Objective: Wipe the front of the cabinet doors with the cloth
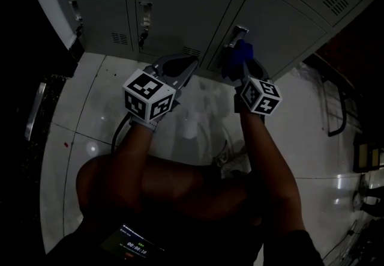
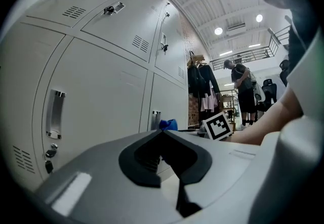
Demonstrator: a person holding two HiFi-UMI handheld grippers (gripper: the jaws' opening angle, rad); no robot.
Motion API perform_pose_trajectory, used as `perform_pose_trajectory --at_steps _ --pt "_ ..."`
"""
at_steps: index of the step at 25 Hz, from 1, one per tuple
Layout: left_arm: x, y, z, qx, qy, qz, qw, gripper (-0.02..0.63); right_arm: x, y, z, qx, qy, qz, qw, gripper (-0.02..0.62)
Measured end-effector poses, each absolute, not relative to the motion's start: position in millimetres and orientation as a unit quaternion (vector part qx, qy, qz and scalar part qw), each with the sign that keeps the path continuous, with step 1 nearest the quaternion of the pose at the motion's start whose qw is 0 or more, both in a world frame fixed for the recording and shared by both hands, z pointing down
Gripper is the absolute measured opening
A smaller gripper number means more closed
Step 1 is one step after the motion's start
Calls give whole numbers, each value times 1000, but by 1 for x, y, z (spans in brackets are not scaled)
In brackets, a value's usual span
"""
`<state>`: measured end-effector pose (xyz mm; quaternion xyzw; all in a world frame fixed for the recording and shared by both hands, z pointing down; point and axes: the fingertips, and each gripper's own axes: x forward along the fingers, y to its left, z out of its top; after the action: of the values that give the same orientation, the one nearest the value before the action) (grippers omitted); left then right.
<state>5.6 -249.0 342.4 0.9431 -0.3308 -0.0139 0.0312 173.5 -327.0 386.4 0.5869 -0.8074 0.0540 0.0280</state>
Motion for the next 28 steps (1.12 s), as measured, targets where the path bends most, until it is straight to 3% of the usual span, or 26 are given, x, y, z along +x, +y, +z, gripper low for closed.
perform_pose_trajectory --at_steps 10,28 --pt "5 -251 342 944 -327 -25 41 2 147 -354 405 570 -820 32 35 75" --pt "9 -248 346 945 -325 -13 36 1 266 -338 424 666 -743 64 -1 75"
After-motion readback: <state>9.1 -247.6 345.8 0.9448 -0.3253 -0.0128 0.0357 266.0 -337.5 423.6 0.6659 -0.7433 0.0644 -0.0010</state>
